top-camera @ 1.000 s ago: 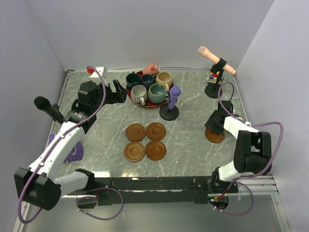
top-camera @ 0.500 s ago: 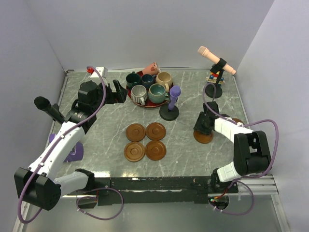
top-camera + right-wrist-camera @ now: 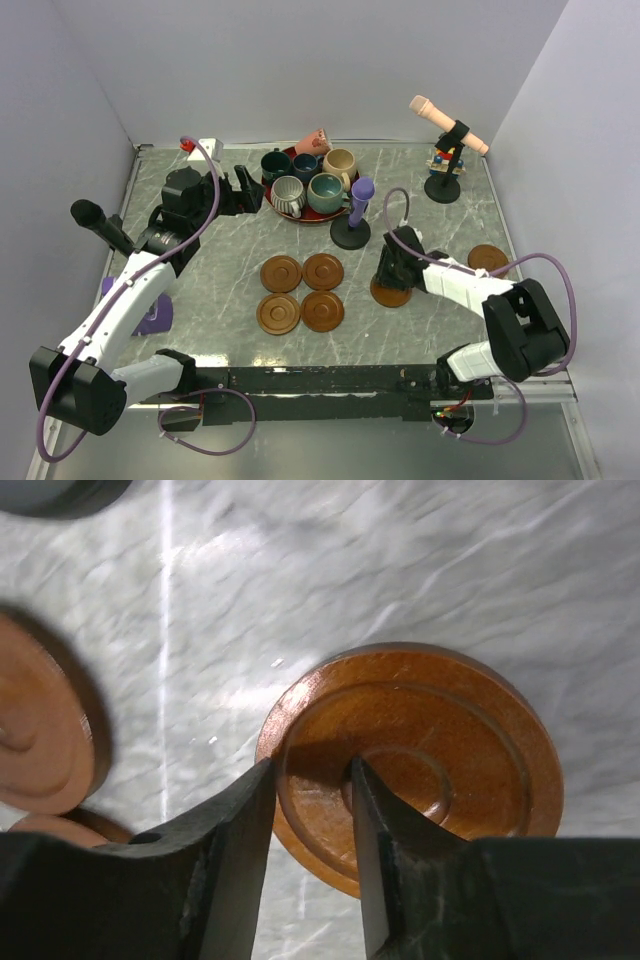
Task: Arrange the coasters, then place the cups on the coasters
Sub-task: Move the coaster to the center of the board.
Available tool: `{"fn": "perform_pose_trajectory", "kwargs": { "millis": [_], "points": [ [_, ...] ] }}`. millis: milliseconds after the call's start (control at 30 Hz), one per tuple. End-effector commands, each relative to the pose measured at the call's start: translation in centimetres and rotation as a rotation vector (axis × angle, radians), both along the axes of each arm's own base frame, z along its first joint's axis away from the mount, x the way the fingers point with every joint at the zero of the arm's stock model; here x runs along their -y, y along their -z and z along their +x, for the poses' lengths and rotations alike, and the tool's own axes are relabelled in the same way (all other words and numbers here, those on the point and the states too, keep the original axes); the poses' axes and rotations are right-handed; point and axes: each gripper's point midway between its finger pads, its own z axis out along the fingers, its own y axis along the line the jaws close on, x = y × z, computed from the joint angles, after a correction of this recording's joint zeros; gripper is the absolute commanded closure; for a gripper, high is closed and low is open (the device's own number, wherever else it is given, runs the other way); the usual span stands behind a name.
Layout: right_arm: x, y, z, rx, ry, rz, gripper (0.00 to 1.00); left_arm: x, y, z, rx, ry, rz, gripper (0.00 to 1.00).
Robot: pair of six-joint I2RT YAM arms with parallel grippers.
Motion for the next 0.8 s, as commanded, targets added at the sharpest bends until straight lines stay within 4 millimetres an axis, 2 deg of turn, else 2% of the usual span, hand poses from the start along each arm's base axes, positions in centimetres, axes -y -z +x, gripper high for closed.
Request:
{"fn": "perform_pose_trajectory", "kwargs": {
  "millis": [0, 400, 600, 767],
  "points": [
    [-2.5, 1.2, -2.2, -0.026, -0.016, 0.083, 0.59, 0.5, -1.6, 0.1, 0.044, 0.017, -0.022, 0.03],
    [-6.5, -0.4, 1.0, 0.133, -0.023, 0.149, 0.64, 0.5, -1.4, 0.1, 0.039, 0.019, -0.019, 0.03],
    [-6.8, -0.2, 2.3, 0.147, -0.015, 0.119, 0.62, 0.5, -1.4, 0.1, 0.038, 0.019, -0.017, 0.03],
    [-7.2, -1.9, 2.8, 0.195, -0.03, 0.133, 0.61, 0.4, -1.2, 0.2, 0.034, 0.014, -0.011, 0.03]
  ]
}}
